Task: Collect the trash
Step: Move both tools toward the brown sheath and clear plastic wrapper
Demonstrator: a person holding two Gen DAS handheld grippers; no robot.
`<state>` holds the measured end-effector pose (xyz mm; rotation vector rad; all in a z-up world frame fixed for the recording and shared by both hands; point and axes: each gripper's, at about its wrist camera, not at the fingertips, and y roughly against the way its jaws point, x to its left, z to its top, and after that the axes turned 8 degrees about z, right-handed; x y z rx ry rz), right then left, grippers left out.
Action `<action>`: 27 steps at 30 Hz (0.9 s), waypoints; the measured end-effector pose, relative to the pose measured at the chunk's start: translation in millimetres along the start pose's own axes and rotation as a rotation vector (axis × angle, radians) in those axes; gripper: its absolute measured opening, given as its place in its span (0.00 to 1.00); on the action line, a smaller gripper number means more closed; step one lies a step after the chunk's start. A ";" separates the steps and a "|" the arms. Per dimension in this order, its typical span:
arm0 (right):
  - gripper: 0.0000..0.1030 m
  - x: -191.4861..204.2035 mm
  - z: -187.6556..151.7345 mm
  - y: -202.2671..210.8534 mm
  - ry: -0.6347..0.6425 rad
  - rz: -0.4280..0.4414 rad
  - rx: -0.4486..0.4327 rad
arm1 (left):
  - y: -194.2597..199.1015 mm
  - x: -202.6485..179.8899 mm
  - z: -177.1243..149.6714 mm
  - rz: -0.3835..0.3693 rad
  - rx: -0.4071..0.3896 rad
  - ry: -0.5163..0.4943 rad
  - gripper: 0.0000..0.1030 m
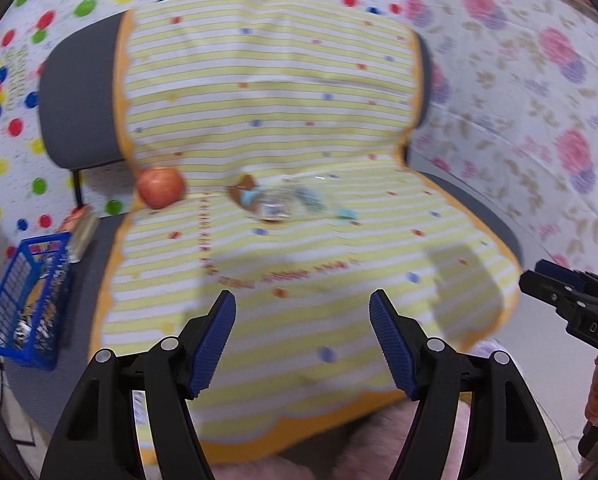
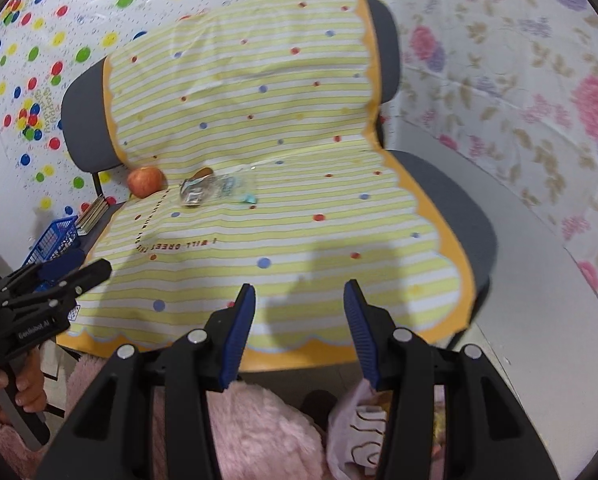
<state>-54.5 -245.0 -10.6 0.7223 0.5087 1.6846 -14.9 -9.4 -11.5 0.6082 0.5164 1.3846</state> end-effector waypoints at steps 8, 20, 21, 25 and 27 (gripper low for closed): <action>0.56 13.4 37.2 -65.6 0.053 0.032 0.037 | -40.6 46.1 19.4 0.124 0.014 0.066 0.81; 0.72 26.3 91.5 -170.6 0.106 0.138 0.101 | -94.1 81.2 48.6 0.224 0.069 0.098 0.87; 0.71 26.1 93.8 -177.9 0.104 0.141 0.108 | -97.4 82.1 50.3 0.226 0.072 0.099 0.87; 0.55 19.5 105.1 -211.8 0.066 0.182 0.149 | -112.4 85.3 56.3 0.231 0.086 0.091 0.87; 0.55 16.9 111.3 -225.3 0.058 0.187 0.157 | -119.3 85.8 58.2 0.231 0.094 0.089 0.87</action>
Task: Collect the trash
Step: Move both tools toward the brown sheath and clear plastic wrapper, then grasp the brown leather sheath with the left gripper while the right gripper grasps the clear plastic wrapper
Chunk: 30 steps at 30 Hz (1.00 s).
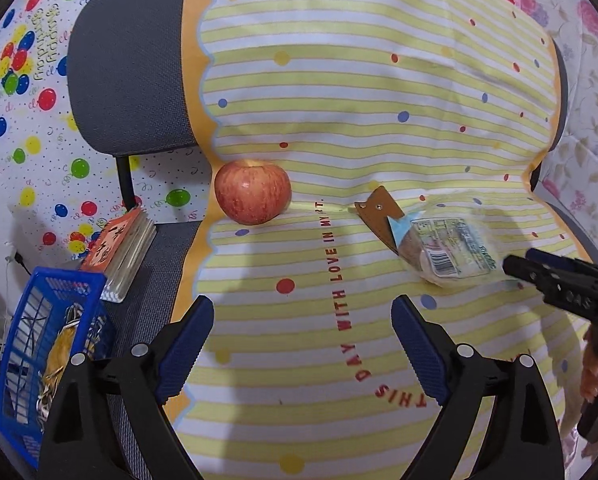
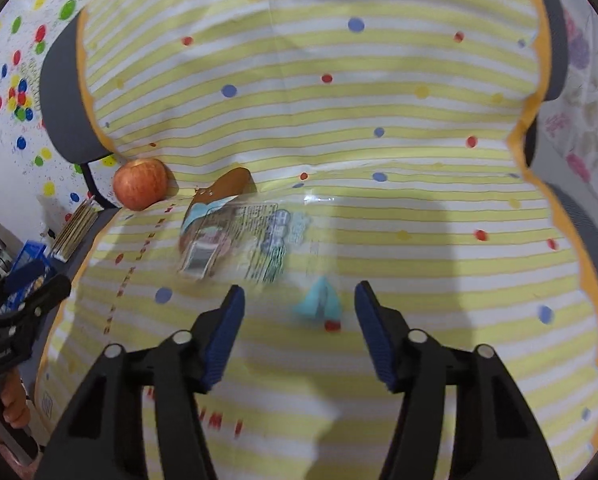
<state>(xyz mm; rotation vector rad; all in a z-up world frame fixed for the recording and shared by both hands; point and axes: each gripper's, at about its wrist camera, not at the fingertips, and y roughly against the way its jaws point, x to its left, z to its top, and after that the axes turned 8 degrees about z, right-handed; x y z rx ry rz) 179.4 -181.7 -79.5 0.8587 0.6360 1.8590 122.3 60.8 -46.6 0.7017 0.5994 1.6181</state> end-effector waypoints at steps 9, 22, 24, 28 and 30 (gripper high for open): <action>0.74 -11.9 20.3 -40.7 -0.010 0.032 0.071 | -18.0 -7.1 1.5 -0.012 0.030 -0.012 0.87; 0.01 7.0 2.5 23.4 -0.012 0.112 -0.057 | -2.7 -14.1 -2.9 -0.024 0.018 -0.037 0.87; 0.01 9.8 3.8 51.2 -0.001 0.055 -0.149 | -0.6 -18.8 -1.5 -0.031 0.013 -0.041 0.87; 0.01 16.6 2.7 104.0 0.080 -0.189 -0.337 | -5.5 -36.2 3.0 -0.050 0.013 -0.061 0.87; 0.01 15.5 0.8 117.0 0.086 -0.245 -0.375 | -12.4 -49.0 7.3 -0.066 0.019 -0.076 0.87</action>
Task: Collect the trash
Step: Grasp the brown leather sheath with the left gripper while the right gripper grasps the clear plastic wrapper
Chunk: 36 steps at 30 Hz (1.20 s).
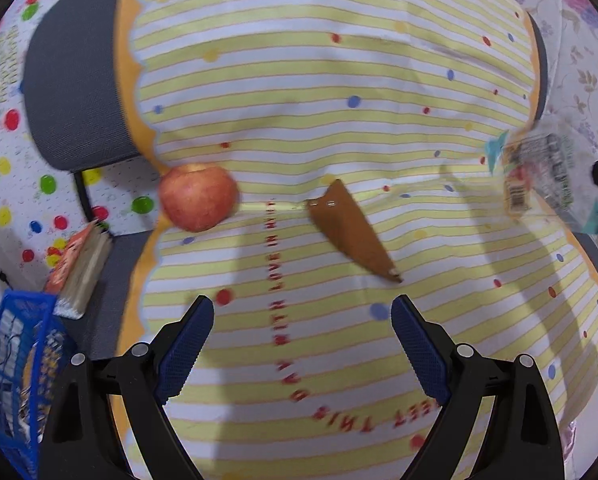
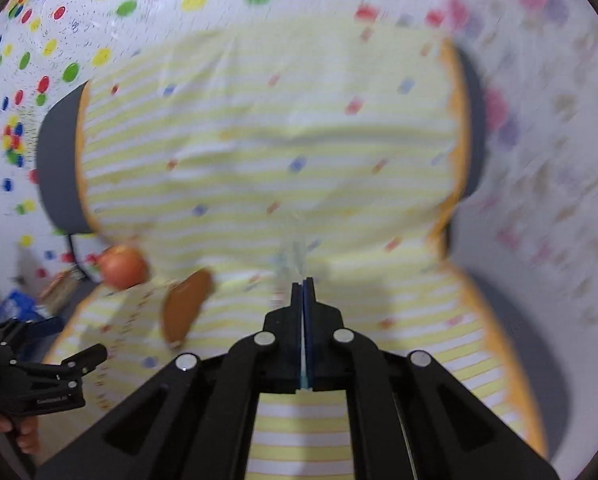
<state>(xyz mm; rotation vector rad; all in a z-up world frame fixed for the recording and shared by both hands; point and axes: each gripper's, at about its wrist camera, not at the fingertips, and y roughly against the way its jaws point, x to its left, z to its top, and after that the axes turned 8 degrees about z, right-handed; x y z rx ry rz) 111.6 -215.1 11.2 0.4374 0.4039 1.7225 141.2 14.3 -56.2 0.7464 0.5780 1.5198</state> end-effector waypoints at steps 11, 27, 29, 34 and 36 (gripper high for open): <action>0.01 -15.8 -11.7 3.6 0.006 -0.067 -0.016 | -73.5 -38.9 49.1 0.020 0.088 -0.007 0.69; 0.01 -18.4 -23.7 2.9 -0.043 -0.001 0.033 | -108.4 -40.1 64.2 0.118 0.172 0.015 0.49; 0.01 -16.6 -25.4 10.1 -0.053 0.015 0.034 | -95.9 -29.1 56.7 0.035 0.166 0.037 0.49; 0.01 -12.2 -30.5 35.2 -0.077 0.056 0.030 | -40.0 -9.5 28.1 -0.115 0.064 0.041 0.49; 0.01 -11.7 -33.6 45.4 -0.096 0.075 0.033 | -10.4 -3.1 13.0 -0.147 0.026 0.049 0.48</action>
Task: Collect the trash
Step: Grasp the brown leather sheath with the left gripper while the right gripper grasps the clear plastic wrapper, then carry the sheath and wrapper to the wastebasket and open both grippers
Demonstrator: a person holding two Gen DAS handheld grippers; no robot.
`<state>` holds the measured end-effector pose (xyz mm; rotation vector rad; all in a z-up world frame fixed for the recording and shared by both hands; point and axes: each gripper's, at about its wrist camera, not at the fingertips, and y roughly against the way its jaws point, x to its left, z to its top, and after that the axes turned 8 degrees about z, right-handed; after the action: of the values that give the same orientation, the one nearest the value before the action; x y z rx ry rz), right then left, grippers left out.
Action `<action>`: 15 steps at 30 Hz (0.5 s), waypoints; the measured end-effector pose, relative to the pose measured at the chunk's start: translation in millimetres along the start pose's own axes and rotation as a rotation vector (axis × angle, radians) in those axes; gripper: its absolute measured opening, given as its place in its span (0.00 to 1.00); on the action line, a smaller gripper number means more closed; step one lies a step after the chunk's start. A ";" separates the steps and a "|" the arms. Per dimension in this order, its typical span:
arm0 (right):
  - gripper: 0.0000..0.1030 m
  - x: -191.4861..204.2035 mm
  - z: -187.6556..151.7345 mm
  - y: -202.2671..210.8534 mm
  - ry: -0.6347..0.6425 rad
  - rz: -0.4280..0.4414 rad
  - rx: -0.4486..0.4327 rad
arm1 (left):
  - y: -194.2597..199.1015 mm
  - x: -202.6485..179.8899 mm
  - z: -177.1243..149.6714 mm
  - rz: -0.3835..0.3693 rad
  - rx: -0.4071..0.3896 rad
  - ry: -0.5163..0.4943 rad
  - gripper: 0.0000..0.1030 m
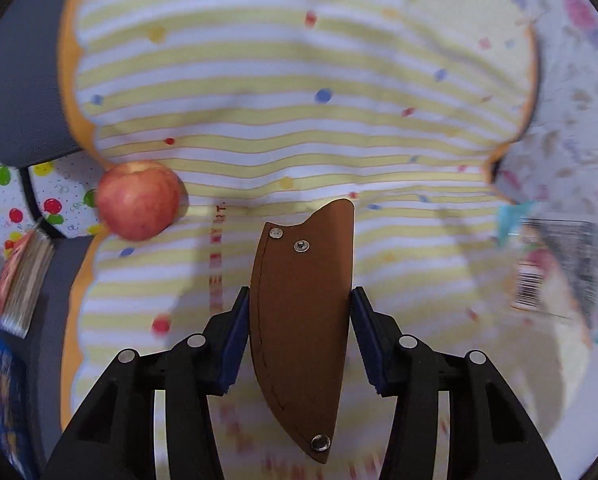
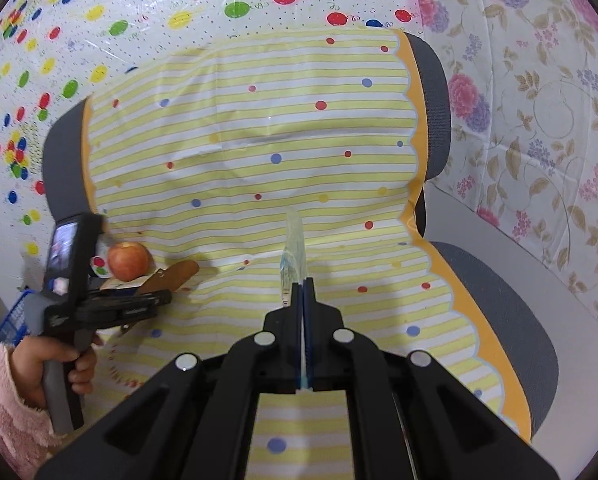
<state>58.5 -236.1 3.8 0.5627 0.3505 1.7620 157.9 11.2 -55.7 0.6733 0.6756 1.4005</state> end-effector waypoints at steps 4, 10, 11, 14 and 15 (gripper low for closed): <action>0.01 7.5 -9.5 18.0 -0.012 0.021 0.007 | 44.1 -4.7 -25.4 -0.015 -0.058 0.005 0.48; 0.01 15.1 -20.9 34.2 -0.035 0.037 0.026 | 94.8 -16.5 -59.2 -0.007 -0.098 0.015 0.49; 0.01 16.3 -22.5 37.7 -0.039 0.043 0.027 | 102.0 -16.6 -61.6 -0.010 -0.110 0.007 0.49; 0.01 19.6 -27.5 50.9 -0.048 0.064 0.026 | 123.9 -21.7 -75.7 -0.027 -0.142 -0.011 0.49; 0.01 20.2 -29.1 55.3 -0.051 0.070 0.026 | 128.7 -23.7 -78.8 -0.029 -0.154 -0.019 0.49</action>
<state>-6.4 -229.4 11.6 0.6444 0.3221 1.8092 13.6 -3.4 -7.4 0.5526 0.5535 1.4020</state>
